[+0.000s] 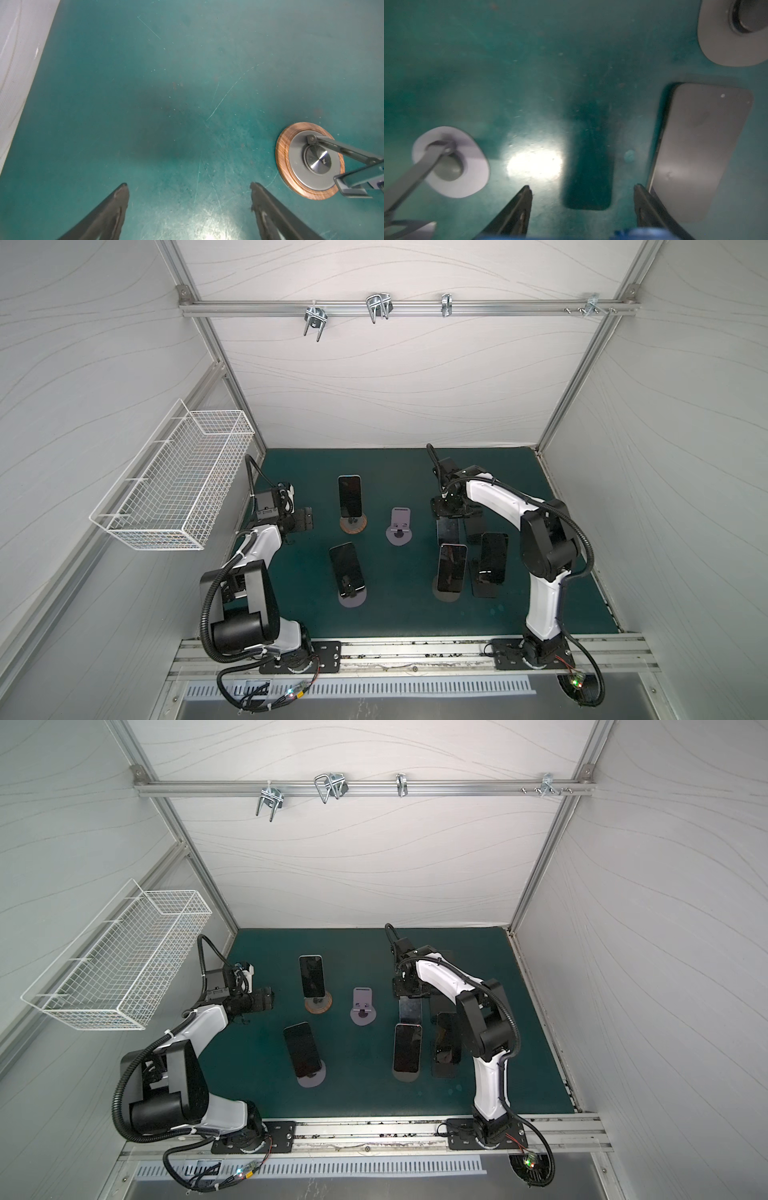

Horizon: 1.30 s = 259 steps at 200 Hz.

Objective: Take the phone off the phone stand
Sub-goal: 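Lift the blue-edged phone off its stand and carry it toward the black phone, then lower the blue-edged phone flat beside the black phone and open the right gripper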

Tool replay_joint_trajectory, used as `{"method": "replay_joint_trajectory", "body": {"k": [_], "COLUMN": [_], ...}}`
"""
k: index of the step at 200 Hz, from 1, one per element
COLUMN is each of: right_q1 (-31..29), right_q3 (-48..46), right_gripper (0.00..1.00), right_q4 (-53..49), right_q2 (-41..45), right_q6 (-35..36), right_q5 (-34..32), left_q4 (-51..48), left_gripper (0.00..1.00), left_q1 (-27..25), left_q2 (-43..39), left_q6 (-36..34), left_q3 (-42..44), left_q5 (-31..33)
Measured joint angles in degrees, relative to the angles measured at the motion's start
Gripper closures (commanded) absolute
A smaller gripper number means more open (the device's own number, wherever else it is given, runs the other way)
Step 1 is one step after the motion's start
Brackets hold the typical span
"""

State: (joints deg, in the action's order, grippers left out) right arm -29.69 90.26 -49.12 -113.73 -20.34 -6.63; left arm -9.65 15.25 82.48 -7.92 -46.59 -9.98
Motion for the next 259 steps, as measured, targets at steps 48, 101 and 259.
{"method": "replay_joint_trajectory", "body": {"k": [48, 101, 259], "right_q1": [2.03, 2.03, 2.91], "right_q3": [0.66, 0.66, 5.49], "right_gripper": [0.36, 0.35, 0.3], "right_q4": [-1.09, -1.46, -2.99], "right_q2": [-3.19, -5.81, -10.99], "right_q6": [1.27, 1.31, 1.38], "right_q5": [0.87, 3.04, 1.88], "left_q4": [-0.02, -0.02, -0.48], "left_gripper": [0.08, 0.08, 0.08], "left_q1": [0.0, 0.09, 0.15], "left_q2": [0.0, 0.0, 0.0], "left_q6": [-0.02, 0.0, 0.02], "left_q3": [0.0, 0.0, 0.0], "left_q5": [-0.02, 0.0, 0.0]}}
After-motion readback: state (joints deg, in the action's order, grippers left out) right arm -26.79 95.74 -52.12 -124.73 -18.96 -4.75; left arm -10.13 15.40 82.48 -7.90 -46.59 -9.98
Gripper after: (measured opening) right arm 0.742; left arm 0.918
